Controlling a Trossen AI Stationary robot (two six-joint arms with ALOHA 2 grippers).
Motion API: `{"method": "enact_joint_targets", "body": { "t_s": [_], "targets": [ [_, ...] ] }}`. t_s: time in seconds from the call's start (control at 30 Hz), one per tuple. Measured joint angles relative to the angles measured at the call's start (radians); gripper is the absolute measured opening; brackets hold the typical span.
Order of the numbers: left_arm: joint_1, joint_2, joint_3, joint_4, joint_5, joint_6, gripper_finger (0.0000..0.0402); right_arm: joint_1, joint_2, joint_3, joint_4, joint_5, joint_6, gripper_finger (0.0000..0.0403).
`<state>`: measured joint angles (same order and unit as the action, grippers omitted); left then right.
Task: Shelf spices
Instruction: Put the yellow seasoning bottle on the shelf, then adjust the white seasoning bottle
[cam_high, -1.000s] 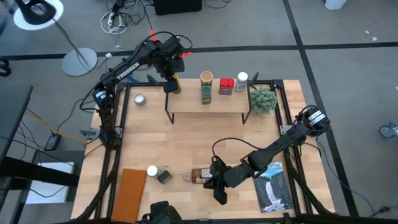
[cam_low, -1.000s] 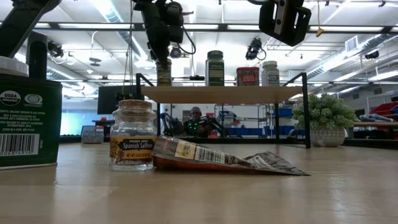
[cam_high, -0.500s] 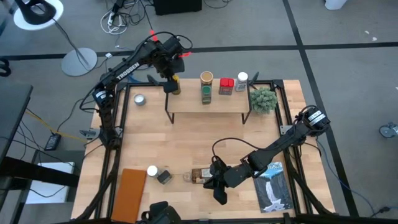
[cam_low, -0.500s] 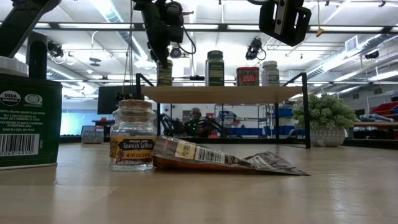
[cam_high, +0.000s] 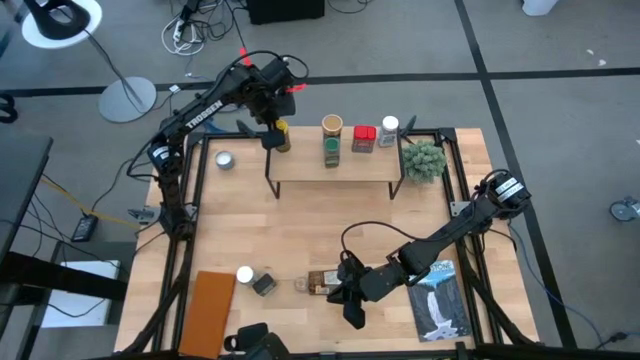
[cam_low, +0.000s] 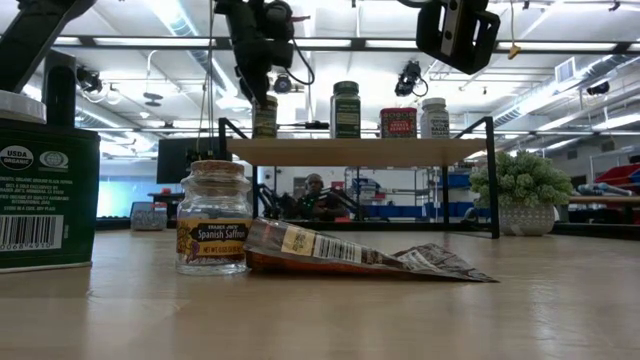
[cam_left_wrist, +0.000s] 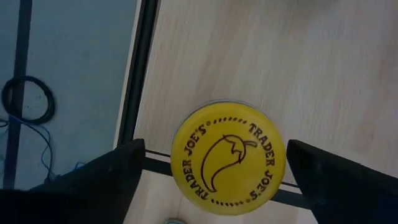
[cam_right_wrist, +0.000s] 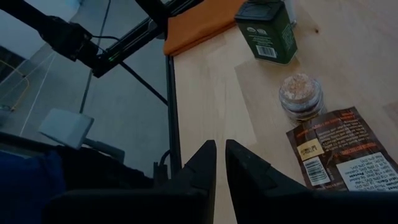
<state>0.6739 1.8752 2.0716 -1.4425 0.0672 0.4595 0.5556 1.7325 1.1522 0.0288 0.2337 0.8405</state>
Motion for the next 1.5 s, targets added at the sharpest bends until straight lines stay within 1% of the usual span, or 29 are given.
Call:
{"method": "enact_joint_targets", "body": {
  "t_s": [0.07,0.2,0.37,0.47,0.57,0.63,0.7,0.8,0.83,0.9,1.03,1.1,1.17,1.37,1.5],
  "targets": [
    [0.000,-0.004,0.000,0.000,-0.017,0.000,0.0398,0.000,0.000,0.000,0.000,0.000,-0.003,0.0038],
    [0.000,-0.020,0.002,-0.002,-0.021,-0.006,0.0397,0.000,0.000,0.000,0.000,0.000,-0.005,0.0038],
    [0.000,-0.019,0.085,-0.050,-0.020,-0.027,0.0397,0.000,0.000,0.000,-0.001,0.000,-0.012,0.0038],
    [-0.001,-0.019,0.160,-0.097,0.005,-0.047,0.0397,0.000,0.000,0.000,-0.001,0.000,-0.013,0.0038],
    [-0.001,-0.020,0.237,-0.119,0.020,-0.105,0.0397,0.000,0.000,0.000,-0.003,0.000,-0.013,0.0038],
    [-0.006,-0.020,0.280,-0.130,0.026,-0.180,0.0397,0.000,0.000,0.000,-0.002,0.000,-0.013,0.0038],
    [-0.017,-0.043,0.277,-0.118,0.045,-0.247,0.0397,0.000,0.000,0.000,-0.003,0.000,-0.013,0.0038],
    [-0.072,-0.098,0.252,-0.122,0.054,-0.283,0.0397,0.000,0.000,0.000,-0.002,0.000,-0.013,0.0038],
    [-0.099,-0.119,0.240,-0.124,0.050,-0.296,0.0397,0.000,0.000,0.000,-0.002,0.000,-0.013,0.0038],
    [-0.167,-0.158,0.208,-0.116,0.005,-0.337,0.0397,0.000,0.000,0.000,-0.002,0.000,-0.013,0.0038],
    [-0.344,-0.257,0.104,-0.049,-0.169,-0.448,0.0397,0.001,0.000,0.000,-0.001,0.000,-0.013,0.0038],
    [-0.432,-0.312,0.039,-0.016,-0.233,-0.506,0.0397,0.001,0.000,0.000,-0.001,0.000,-0.013,0.0038],
    [-0.507,-0.360,-0.034,0.002,-0.258,-0.553,0.0397,0.001,0.000,0.000,-0.001,0.000,-0.013,0.0038],
    [-0.700,-0.488,-0.292,0.046,-0.269,-0.668,0.0397,0.001,0.000,0.000,-0.001,0.000,-0.013,0.0038],
    [-0.822,-0.552,-0.490,0.113,-0.322,-0.772,0.0397,0.000,0.000,0.000,-0.001,0.000,-0.025,0.0038]
  ]
}}
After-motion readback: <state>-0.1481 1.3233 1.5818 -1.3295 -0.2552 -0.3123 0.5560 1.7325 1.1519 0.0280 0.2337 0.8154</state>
